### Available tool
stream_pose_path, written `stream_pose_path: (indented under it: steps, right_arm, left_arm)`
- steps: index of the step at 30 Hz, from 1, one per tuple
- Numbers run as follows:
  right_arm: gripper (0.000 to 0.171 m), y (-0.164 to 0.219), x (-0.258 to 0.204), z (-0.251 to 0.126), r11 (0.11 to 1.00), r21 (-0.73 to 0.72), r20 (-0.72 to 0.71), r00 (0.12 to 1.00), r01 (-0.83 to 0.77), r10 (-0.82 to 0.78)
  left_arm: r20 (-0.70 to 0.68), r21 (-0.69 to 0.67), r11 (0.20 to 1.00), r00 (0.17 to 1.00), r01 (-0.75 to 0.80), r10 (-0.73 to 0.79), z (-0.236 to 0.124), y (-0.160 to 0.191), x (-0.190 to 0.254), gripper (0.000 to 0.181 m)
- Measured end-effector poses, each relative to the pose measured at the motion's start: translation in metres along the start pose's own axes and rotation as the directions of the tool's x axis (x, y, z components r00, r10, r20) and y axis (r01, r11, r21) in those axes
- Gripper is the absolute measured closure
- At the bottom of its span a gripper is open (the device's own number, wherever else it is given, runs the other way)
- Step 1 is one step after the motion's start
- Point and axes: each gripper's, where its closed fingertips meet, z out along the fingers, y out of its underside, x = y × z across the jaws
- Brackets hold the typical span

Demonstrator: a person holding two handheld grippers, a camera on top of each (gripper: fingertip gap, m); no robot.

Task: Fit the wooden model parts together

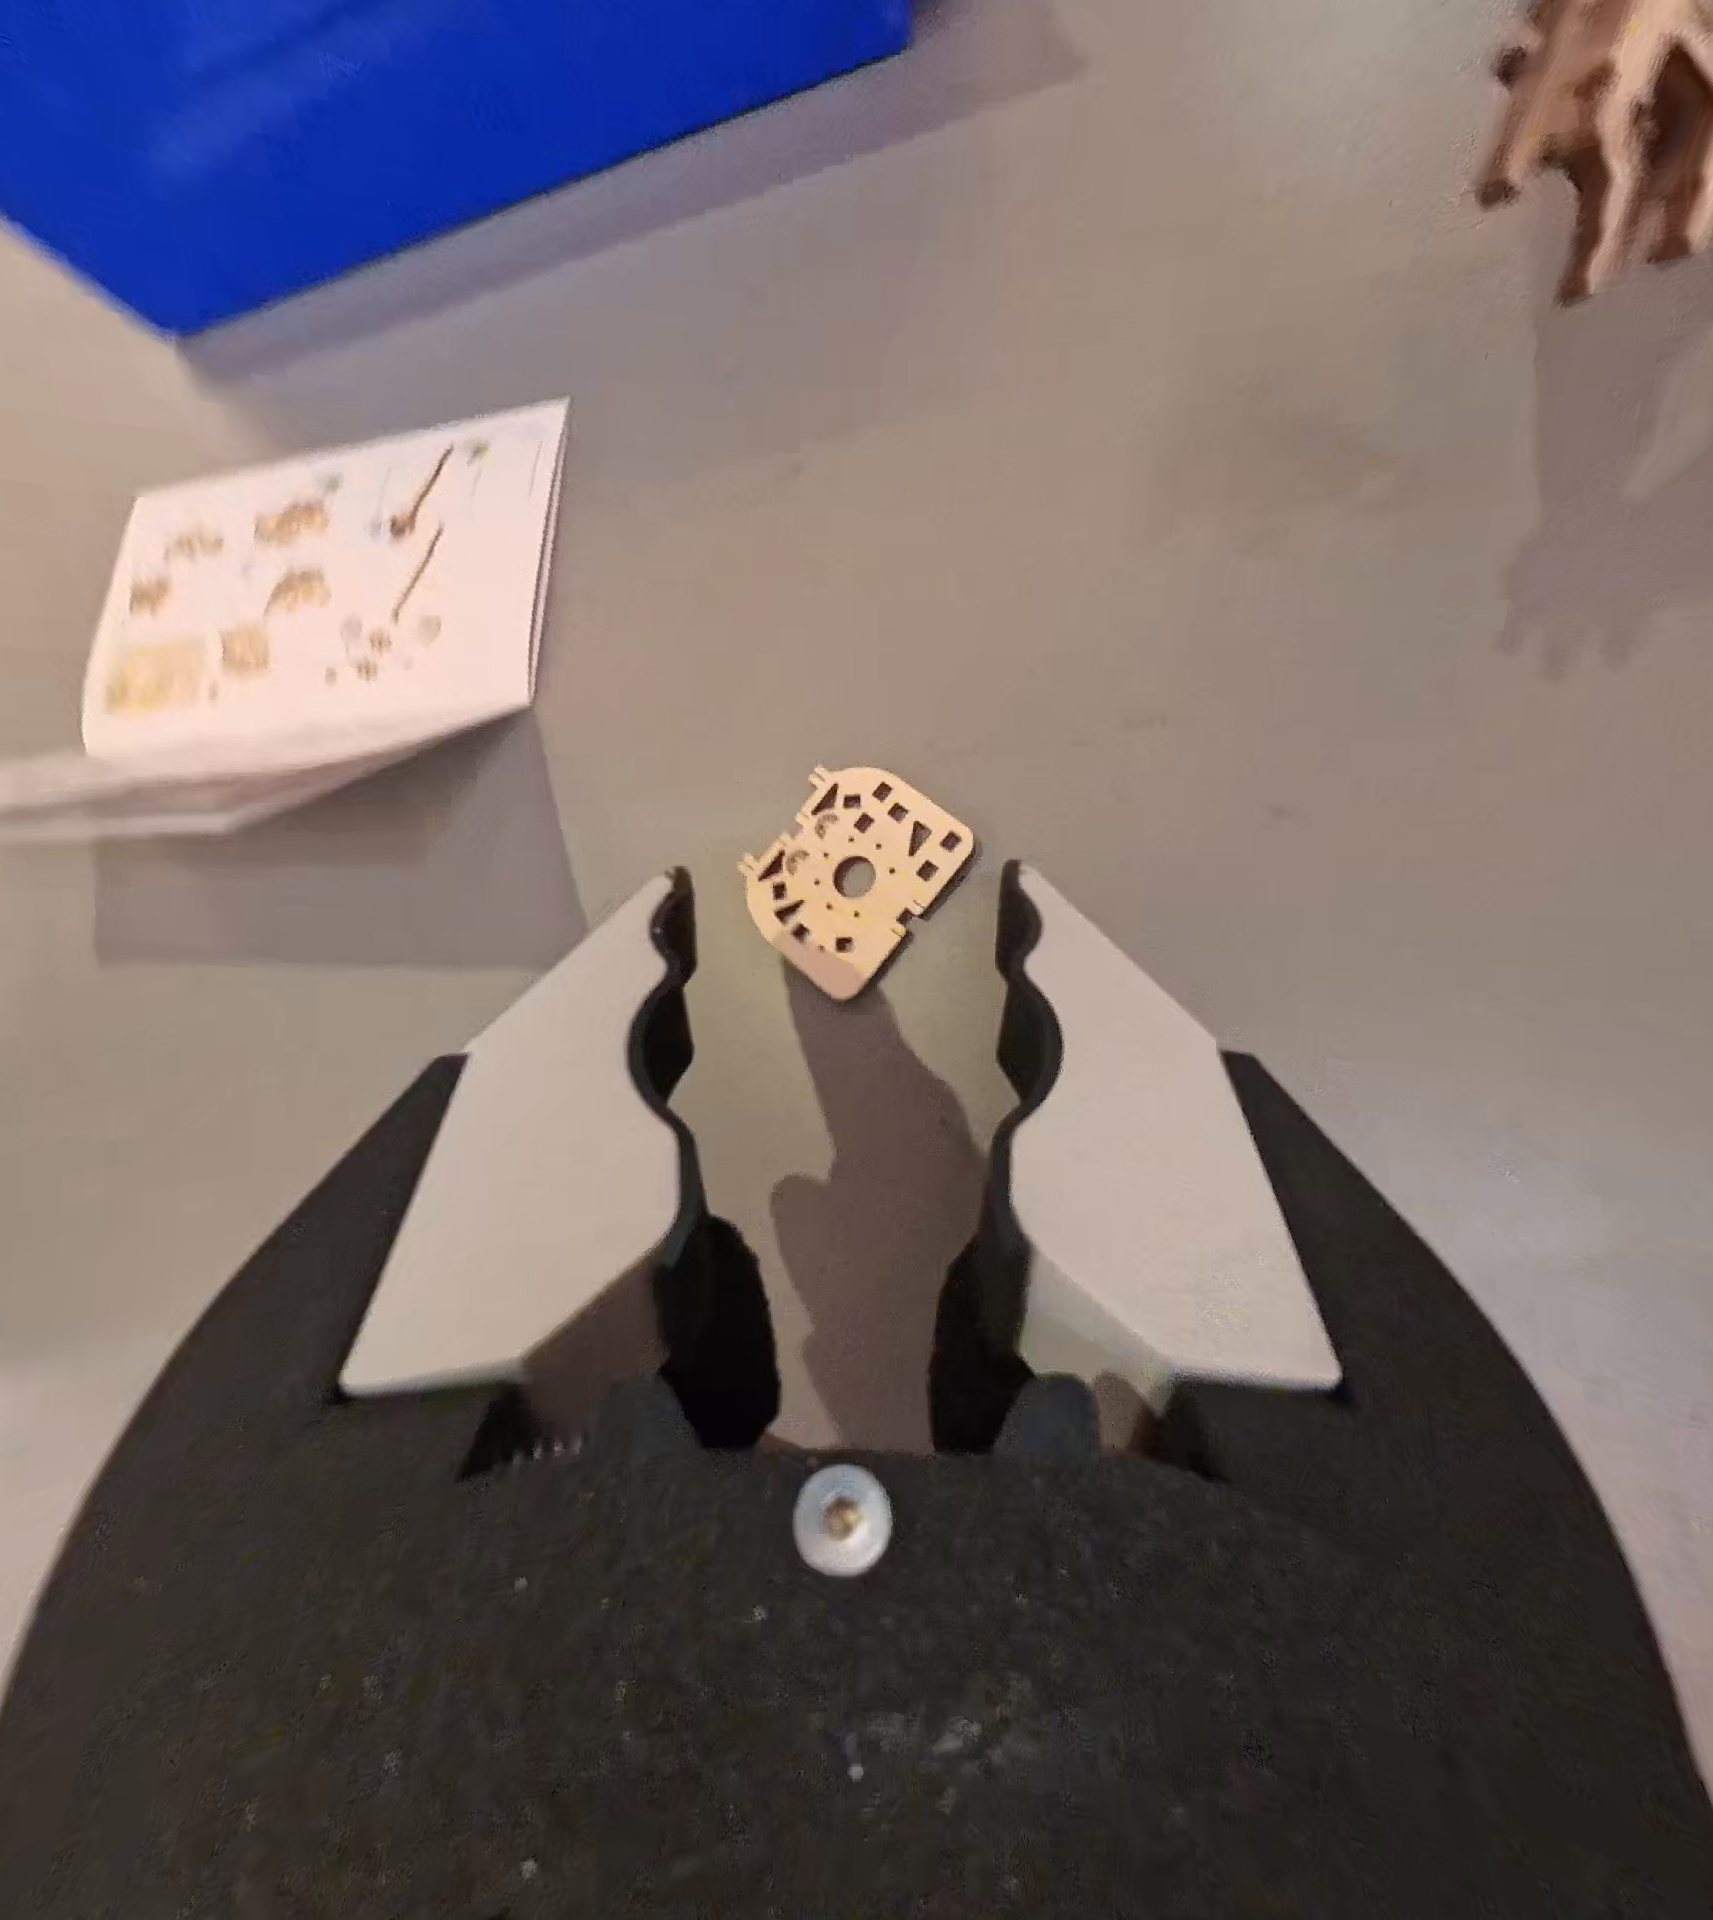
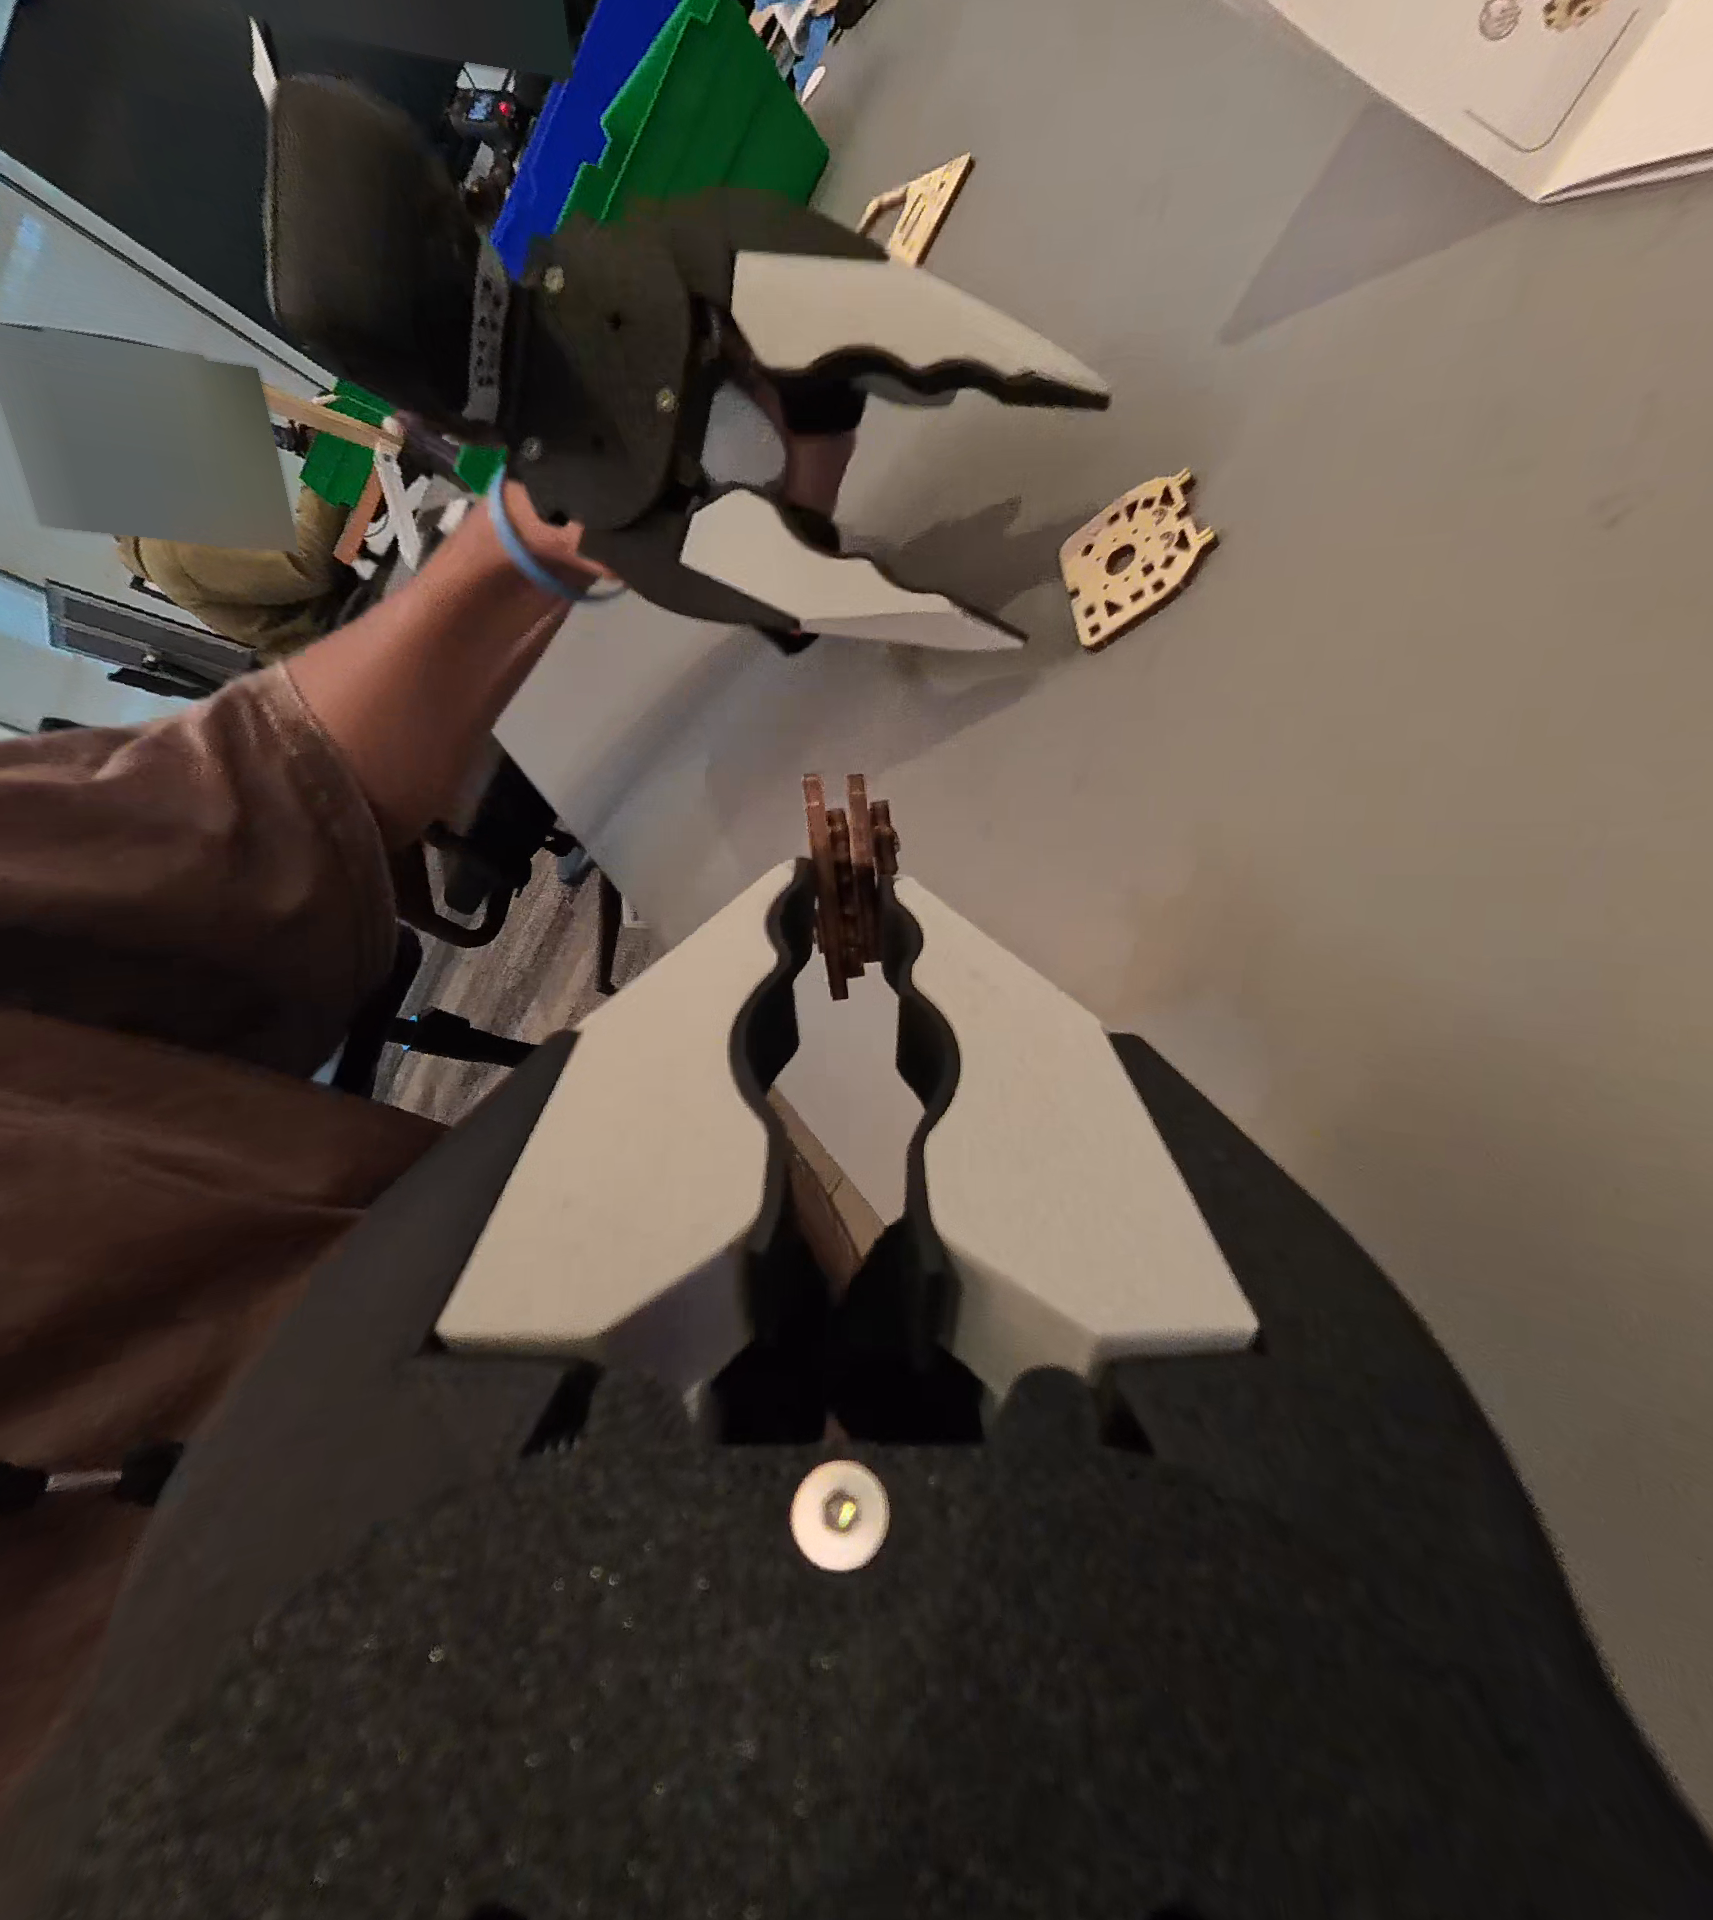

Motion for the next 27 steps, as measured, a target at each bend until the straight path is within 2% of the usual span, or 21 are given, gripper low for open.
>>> stream_pose_path:
  steps: [2, 4, 6, 8, 10, 14, 16, 20, 24, 27]
  right_arm:
    - [0.159, -0.001, -0.001, -0.001, 1.0, 0.004, 0.013, 1.0, -0.006, 0.006]
    - [0.16, -0.001, -0.001, -0.002, 1.0, 0.008, 0.02, 1.0, -0.014, 0.014]
    - [0.159, -0.002, -0.001, -0.003, 1.0, 0.012, 0.029, 0.999, -0.022, 0.022]
    - [0.159, -0.003, -0.001, -0.004, 1.0, 0.014, 0.036, 0.999, -0.028, 0.027]
    - [0.159, -0.003, -0.002, -0.004, 0.999, 0.014, 0.044, 0.999, -0.032, 0.031]
    - [0.159, -0.002, -0.001, -0.003, 0.999, 0.005, 0.047, 0.998, -0.036, 0.036]
    - [0.159, -0.002, -0.001, -0.004, 0.999, 0.004, 0.049, 0.998, -0.036, 0.036]
    - [0.159, -0.002, 0.0, -0.004, 0.999, 0.005, 0.056, 0.998, -0.043, 0.042]
    - [0.159, 0.0, -0.002, -0.002, 0.999, -0.006, 0.063, 0.997, -0.044, 0.044]
    - [0.159, 0.0, -0.001, -0.003, 0.999, -0.007, 0.055, 0.998, -0.038, 0.038]
  left_arm:
    - [-0.09, 0.018, 0.995, 0.991, -0.098, 0.099, 0.0, -0.002, 0.001, 0.126]
    - [-0.222, -0.023, 0.991, 0.967, -0.133, 0.124, 0.001, 0.004, 0.006, 0.131]
    - [-0.327, -0.091, 0.983, 0.937, -0.158, 0.121, 0.003, 0.013, 0.006, 0.131]
    - [-0.389, -0.105, 0.976, 0.911, -0.191, 0.137, 0.005, 0.013, 0.004, 0.124]
    - [-0.441, -0.115, 0.961, 0.88, -0.251, 0.176, 0.008, 0.01, 0.005, 0.124]
    - [-0.505, -0.204, 0.885, 0.819, -0.419, 0.271, 0.015, 0.014, 0.003, 0.128]
    - [-0.53, -0.231, 0.85, 0.794, -0.472, 0.297, 0.015, 0.015, 0.003, 0.135]
    - [-0.575, -0.257, 0.782, 0.74, -0.567, 0.348, 0.013, 0.017, 0.005, 0.145]
    - [-0.587, -0.283, 0.702, 0.697, -0.654, 0.412, 0.013, 0.016, 0.006, 0.147]
    - [-0.581, -0.292, 0.672, 0.684, -0.681, 0.441, 0.013, 0.016, 0.006, 0.148]
